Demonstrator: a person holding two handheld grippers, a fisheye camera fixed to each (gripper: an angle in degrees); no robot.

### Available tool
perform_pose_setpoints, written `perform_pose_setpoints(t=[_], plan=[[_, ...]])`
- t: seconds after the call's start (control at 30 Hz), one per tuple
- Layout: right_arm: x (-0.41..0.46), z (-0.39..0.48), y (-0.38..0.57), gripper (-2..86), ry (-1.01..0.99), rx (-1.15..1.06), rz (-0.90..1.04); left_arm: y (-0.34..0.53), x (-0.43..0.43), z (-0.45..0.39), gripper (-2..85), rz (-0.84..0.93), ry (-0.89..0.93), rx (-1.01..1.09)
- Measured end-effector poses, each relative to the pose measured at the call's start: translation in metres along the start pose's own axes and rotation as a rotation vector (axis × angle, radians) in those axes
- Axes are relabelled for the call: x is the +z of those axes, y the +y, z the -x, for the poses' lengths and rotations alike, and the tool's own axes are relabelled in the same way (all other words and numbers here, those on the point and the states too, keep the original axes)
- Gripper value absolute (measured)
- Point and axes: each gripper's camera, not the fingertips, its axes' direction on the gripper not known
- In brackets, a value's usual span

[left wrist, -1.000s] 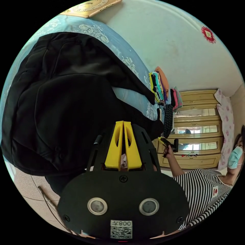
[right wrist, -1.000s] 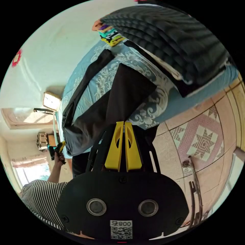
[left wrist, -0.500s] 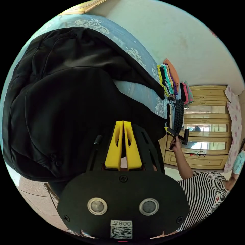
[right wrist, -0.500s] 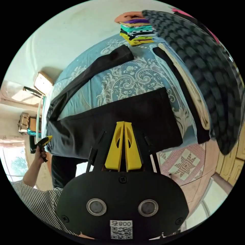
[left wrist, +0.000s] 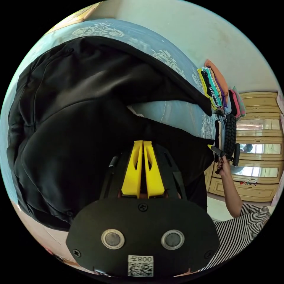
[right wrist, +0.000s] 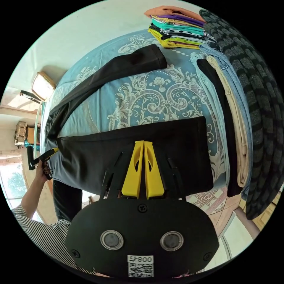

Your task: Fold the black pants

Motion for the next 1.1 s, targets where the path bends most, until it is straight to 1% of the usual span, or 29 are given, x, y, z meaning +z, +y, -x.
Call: perform_pose_setpoints(t=[0.07,0.13,0.27,0.37,0.53,0.6,0.67,0.73,0.8,0.9,1.0,1.03,1.07,1.1], plan=[[-0.004,0.011,0.004,0.0,-0.012,-0.059,-0.025,0.001,-0.002,-0.009,0.2,-0.023,0.037,0.012],[0.002,0.019,-0.002,0.0,0.046,-0.095,-0.013,-0.006,0.005,-0.020,0.2,0.008,0.048,0.022],[-0.005,0.018,-0.023,0.0,0.002,-0.059,-0.027,-0.029,0.014,-0.037,0.2,0.039,-0.008,0.035],[-0.014,0.021,-0.033,0.0,0.034,-0.101,-0.008,-0.046,0.015,-0.052,0.1,0.050,-0.060,0.073],[-0.031,0.042,-0.019,0.0,-0.049,-0.196,-0.027,-0.054,0.007,-0.081,0.1,-0.011,0.018,0.151],[-0.025,0.049,-0.026,0.0,-0.047,-0.225,-0.004,-0.061,0.014,-0.089,0.1,0.029,0.007,0.180],[-0.021,0.048,-0.040,0.0,-0.024,-0.203,0.014,-0.072,0.020,-0.094,0.1,0.065,-0.044,0.188],[-0.030,0.045,-0.059,0.0,-0.072,-0.178,-0.001,-0.088,0.019,-0.099,0.1,0.051,-0.054,0.185],[-0.037,0.047,-0.065,0.0,-0.059,-0.198,0.001,-0.097,0.014,-0.103,0.1,0.027,-0.055,0.188],[-0.050,0.054,-0.057,0.0,-0.097,-0.258,-0.004,-0.103,0.010,-0.112,0.1,0.019,0.003,0.233],[-0.046,0.060,-0.058,-0.1,-0.018,-0.297,0.031,-0.109,0.020,-0.113,0.2,0.090,-0.065,0.239],[-0.049,0.056,-0.066,-0.1,-0.048,-0.279,0.034,-0.113,0.020,-0.110,0.3,0.093,-0.053,0.223],[-0.052,0.054,-0.071,0.0,-0.074,-0.267,0.034,-0.116,0.017,-0.109,0.4,0.076,-0.036,0.212],[-0.064,0.051,-0.079,0.1,-0.089,-0.251,-0.007,-0.121,0.008,-0.108,0.6,0.022,-0.006,0.202]])
